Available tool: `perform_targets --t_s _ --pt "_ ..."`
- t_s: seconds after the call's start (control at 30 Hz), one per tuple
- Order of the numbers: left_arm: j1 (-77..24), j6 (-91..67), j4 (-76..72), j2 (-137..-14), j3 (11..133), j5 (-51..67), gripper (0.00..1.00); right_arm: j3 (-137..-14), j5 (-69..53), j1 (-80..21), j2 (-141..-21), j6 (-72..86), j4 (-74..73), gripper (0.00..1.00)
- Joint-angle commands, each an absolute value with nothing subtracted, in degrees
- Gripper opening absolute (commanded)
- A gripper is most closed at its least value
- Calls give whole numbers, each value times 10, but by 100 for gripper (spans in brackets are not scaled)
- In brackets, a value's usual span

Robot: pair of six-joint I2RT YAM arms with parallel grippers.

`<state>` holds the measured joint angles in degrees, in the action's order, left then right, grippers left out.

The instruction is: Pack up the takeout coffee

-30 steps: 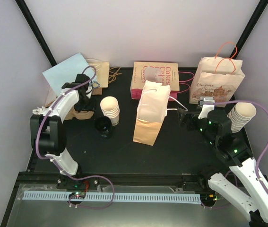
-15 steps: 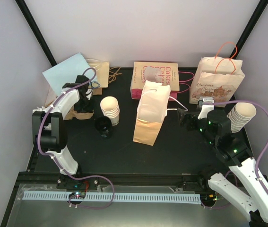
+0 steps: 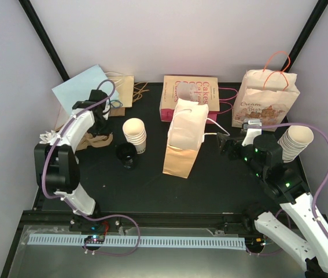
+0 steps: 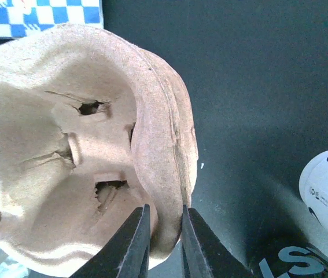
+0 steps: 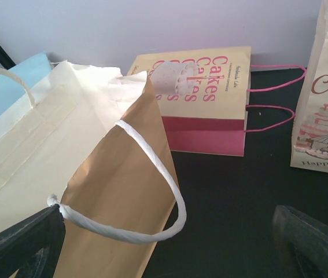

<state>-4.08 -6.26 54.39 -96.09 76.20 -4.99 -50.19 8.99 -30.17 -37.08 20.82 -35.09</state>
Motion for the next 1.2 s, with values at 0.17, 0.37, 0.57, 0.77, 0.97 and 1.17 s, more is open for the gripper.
perform_targets --t_s 0.17,0.37,0.57,0.77,0.97,1.17 --pt "-36 -79 555 -894 774 -75 16 -503 94 -302 -369 207 -339 100" --pt "-37 -83 550 -864 767 -75 10 -503 89 -301 -368 211 -339 100" --pt "-36 -83 554 -847 767 -89 10 -506 86 -301 -367 212 -341 100" --pt "-37 -93 549 -806 768 -135 9 -510 80 -301 -369 215 -341 100" --pt "-38 -93 518 -721 763 -159 9 -516 78 -302 -370 215 -342 100" --pt "-37 -72 438 -656 705 -144 9 -518 71 -301 -372 221 -342 100"
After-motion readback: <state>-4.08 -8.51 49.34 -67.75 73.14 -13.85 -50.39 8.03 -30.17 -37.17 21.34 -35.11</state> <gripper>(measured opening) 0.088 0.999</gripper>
